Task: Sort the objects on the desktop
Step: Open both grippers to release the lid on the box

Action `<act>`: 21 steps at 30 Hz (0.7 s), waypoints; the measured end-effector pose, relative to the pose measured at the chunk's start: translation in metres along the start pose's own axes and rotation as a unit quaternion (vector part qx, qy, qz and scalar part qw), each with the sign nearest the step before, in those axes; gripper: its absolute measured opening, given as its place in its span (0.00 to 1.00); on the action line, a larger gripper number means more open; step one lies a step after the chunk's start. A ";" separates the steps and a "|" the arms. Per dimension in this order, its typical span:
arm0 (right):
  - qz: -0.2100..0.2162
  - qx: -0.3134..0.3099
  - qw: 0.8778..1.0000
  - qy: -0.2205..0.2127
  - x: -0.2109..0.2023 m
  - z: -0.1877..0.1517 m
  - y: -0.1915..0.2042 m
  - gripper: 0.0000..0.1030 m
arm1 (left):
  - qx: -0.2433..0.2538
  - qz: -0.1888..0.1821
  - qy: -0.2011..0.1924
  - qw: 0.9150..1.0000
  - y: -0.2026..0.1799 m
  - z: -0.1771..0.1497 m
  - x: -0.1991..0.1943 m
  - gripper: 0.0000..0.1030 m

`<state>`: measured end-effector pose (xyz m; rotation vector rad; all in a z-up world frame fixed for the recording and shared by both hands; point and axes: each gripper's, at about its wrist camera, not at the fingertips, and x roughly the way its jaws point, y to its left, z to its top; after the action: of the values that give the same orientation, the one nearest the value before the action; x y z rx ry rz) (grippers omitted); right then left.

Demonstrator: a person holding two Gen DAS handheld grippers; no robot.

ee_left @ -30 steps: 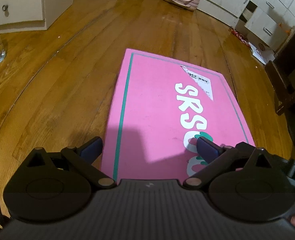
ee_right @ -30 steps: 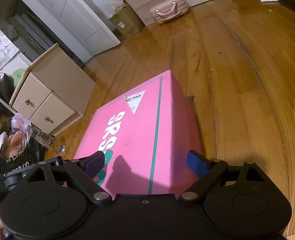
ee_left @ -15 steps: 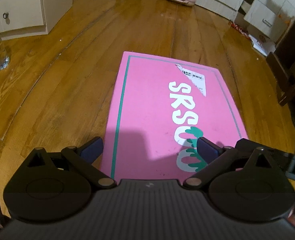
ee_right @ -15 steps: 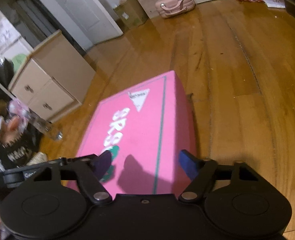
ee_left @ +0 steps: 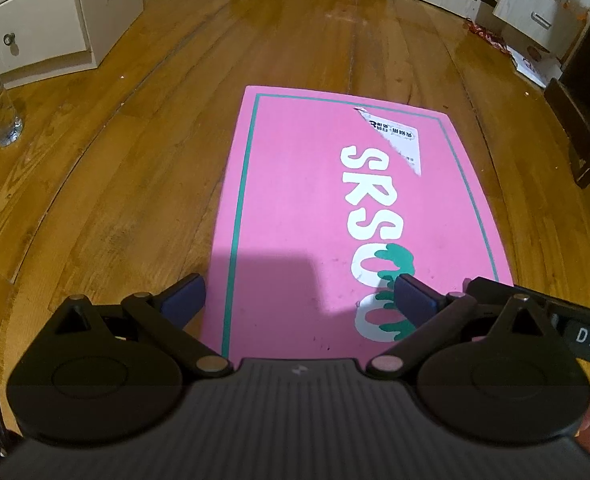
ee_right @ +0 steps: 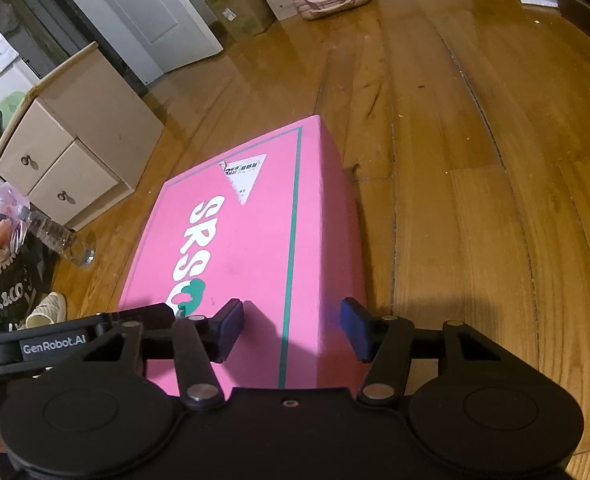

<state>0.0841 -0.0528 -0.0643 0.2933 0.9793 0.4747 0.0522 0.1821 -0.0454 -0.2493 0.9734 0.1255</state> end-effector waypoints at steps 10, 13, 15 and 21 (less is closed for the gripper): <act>-0.005 -0.001 1.000 0.006 0.003 -0.003 -0.002 0.58 | -0.003 -0.004 0.008 1.000 0.004 -0.005 0.011 1.00; -0.015 -0.008 1.000 0.009 0.003 -0.002 0.002 0.58 | -0.005 -0.008 0.002 1.000 0.007 -0.007 0.012 1.00; -0.025 -0.018 0.999 0.008 0.003 -0.002 0.006 0.58 | -0.005 -0.011 -0.003 1.000 0.007 -0.009 0.013 1.00; -0.036 -0.024 0.999 0.006 0.004 -0.002 0.010 0.58 | -0.009 -0.019 -0.010 1.000 0.010 -0.011 0.014 1.00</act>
<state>0.0815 -0.0423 -0.0639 0.2122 0.9845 0.4348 0.0490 0.1889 -0.0645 -0.2820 0.9483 0.1015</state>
